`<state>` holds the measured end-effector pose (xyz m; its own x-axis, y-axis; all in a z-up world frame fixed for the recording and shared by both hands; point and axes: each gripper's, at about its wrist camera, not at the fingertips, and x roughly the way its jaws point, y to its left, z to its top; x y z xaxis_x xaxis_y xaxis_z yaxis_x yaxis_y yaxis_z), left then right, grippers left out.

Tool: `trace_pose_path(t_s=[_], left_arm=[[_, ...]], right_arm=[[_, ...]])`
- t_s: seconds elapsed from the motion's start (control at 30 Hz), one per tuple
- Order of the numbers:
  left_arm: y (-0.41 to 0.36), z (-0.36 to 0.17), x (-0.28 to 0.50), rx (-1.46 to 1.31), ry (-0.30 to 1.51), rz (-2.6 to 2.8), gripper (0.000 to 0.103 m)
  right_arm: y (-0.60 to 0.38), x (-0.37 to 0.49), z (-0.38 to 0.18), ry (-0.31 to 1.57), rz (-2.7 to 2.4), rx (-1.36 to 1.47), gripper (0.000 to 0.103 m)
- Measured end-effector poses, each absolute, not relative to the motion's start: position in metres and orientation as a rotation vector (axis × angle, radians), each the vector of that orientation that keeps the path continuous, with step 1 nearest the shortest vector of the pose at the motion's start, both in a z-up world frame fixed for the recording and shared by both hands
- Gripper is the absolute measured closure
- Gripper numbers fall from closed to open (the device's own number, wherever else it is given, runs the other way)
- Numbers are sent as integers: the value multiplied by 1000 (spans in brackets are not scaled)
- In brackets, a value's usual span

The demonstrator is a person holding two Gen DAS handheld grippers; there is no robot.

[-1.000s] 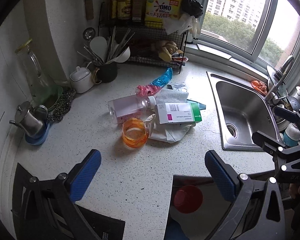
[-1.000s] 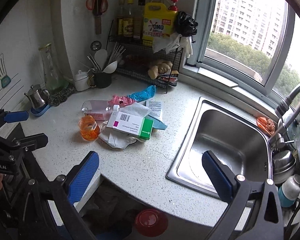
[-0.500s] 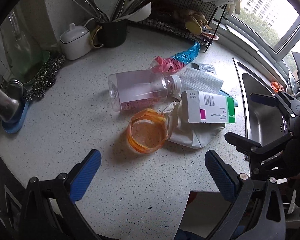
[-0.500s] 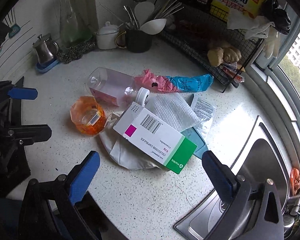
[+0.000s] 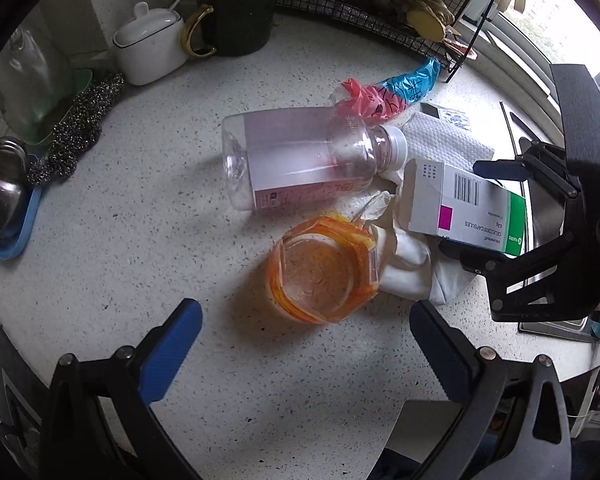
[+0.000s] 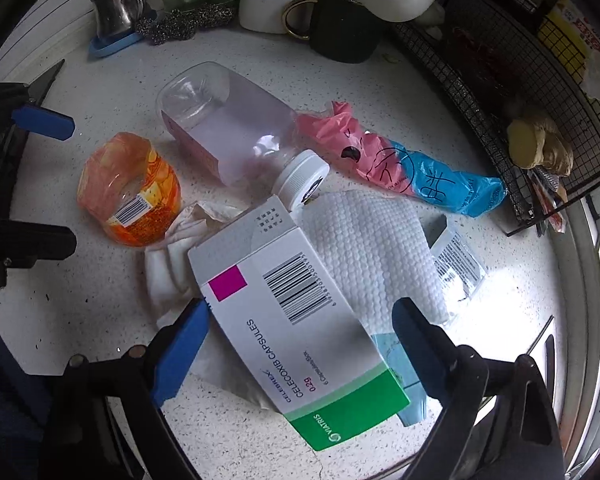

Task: Collect trash
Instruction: 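Grasp the orange plastic cup with the left tool while the right tool grasps the white medicine box, then lift the orange cup and white box and carry both down toward the red bin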

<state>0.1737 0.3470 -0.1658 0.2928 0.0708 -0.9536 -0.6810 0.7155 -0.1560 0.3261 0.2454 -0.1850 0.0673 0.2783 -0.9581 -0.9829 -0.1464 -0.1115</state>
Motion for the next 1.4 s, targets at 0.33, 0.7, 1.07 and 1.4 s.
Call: trace_pose_path(t_s=[0.33, 0.7, 1.07, 1.4], left_arm=[[351, -165, 168, -615, 1180, 557, 0], [362, -179, 185, -597, 1217, 510, 0], [367, -201, 209, -545, 1286, 485, 27], [342, -175, 208, -499, 1277, 529, 39]], right_arm=[[250, 342, -175, 976, 1372, -1067, 36], [205, 367, -118, 1080, 1165, -794, 37], [159, 367, -149, 1235, 999, -657, 37], [131, 354, -132, 1223, 985, -592, 37]])
